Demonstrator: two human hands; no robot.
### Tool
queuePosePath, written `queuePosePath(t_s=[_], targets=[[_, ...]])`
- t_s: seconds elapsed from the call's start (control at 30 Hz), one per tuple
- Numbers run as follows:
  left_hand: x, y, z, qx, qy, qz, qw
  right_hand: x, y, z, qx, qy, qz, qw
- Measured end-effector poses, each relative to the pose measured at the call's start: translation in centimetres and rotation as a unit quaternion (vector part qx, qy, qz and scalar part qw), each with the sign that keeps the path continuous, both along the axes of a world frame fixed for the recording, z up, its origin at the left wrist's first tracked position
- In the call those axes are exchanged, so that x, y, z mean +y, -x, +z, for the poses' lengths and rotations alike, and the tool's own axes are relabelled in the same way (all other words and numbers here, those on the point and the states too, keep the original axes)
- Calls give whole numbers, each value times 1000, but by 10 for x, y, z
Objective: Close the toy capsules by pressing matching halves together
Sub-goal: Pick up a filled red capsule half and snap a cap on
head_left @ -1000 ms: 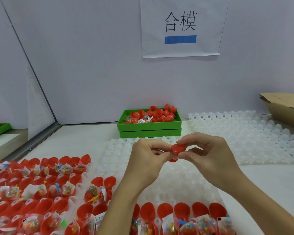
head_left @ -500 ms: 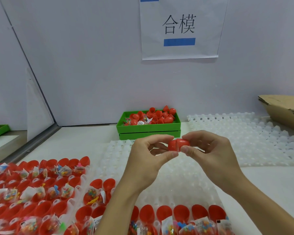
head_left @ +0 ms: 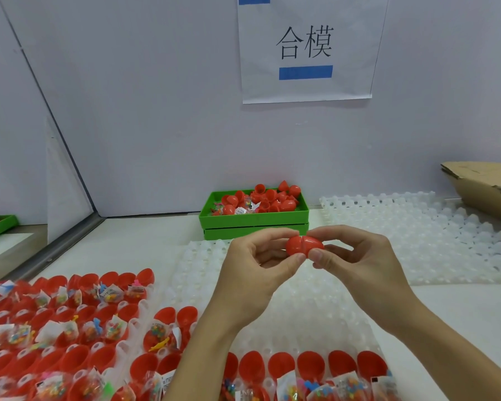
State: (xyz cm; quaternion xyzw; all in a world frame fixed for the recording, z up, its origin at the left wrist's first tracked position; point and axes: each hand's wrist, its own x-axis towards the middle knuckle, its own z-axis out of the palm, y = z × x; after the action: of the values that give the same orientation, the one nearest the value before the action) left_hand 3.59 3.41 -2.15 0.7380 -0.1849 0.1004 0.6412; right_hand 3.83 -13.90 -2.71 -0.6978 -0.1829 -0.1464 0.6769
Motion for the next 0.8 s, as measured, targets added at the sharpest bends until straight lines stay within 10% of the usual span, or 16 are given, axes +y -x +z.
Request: queuePosePath(t_s=[0.8], targets=[[-15,0,-6,-35,-64,76,994,4,3,-2,-54,58,-15,997]])
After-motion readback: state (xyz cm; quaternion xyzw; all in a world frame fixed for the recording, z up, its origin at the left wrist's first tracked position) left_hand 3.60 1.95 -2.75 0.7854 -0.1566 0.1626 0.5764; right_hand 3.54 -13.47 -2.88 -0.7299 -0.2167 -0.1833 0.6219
